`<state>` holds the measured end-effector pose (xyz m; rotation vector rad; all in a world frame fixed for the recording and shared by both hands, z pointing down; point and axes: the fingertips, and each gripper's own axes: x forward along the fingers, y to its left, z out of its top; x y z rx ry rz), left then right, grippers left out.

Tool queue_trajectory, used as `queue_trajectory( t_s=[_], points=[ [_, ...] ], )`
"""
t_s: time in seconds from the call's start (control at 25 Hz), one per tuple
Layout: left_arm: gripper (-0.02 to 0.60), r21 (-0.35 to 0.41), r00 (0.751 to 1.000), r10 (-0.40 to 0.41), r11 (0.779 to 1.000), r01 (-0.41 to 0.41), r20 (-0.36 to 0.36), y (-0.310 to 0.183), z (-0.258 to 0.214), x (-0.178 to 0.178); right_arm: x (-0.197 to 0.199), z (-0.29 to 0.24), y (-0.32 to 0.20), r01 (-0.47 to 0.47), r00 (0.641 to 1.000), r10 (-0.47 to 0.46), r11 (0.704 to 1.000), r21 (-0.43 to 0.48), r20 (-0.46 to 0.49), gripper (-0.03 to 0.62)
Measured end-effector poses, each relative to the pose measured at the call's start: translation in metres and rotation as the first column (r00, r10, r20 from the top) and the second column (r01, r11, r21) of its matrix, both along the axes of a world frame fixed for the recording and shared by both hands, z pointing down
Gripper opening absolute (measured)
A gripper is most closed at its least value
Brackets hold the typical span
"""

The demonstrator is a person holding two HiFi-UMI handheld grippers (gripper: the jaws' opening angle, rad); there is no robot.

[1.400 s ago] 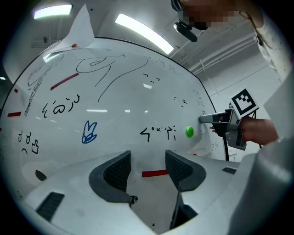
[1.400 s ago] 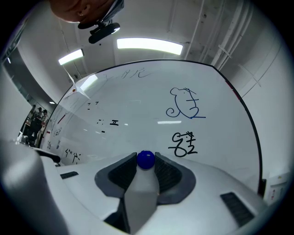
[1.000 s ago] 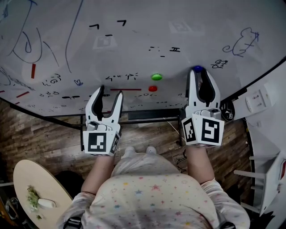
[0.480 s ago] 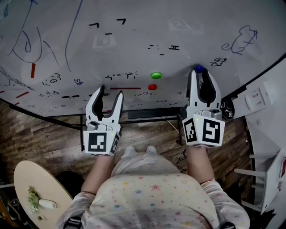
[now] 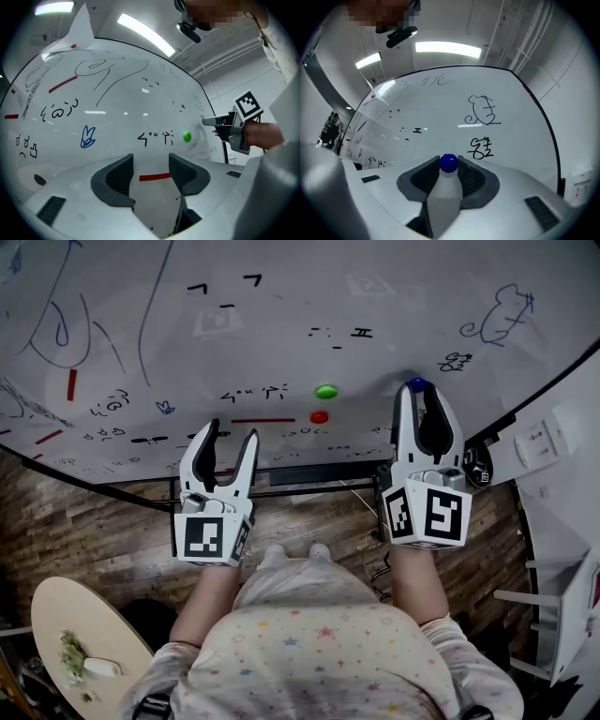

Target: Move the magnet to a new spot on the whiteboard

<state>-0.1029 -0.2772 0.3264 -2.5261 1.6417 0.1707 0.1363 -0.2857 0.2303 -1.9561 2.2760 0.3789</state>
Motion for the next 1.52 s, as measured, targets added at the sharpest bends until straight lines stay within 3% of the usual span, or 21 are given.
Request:
queue_trajectory(
  t_s=[0.44,0.68,0.88,1.52],
  points=[
    [0.213,0.016,1.000,-0.006,1.000,0.006,0.014,0.016,-0.009,-0.005,0.000,0.000,0.015,0.006,1.000,-0.006,1.000,0.007,0.012,0.121],
    [0.133,0.039,1.000,-0.011,0.999,0.010,0.009,0.027,-0.015,-0.009,-0.005,0.006,0.021,0.022,1.000,-0.022,1.000,-0.019,-0.002,0.121],
    [0.072,0.019,0.999,0.032,0.999,-0.032,0.004,0.032,-0.010,-0.007,-0.009,0.008,0.029,0.029,1.000,-0.029,0.999,-0.018,-0.001,0.121],
    [0.038,0.015,0.996,0.080,0.997,-0.081,0.030,0.036,-0.006,-0.028,-0.013,0.027,0.043,-0.045,0.999,0.046,0.998,-0.042,0.026,0.121]
  ],
)
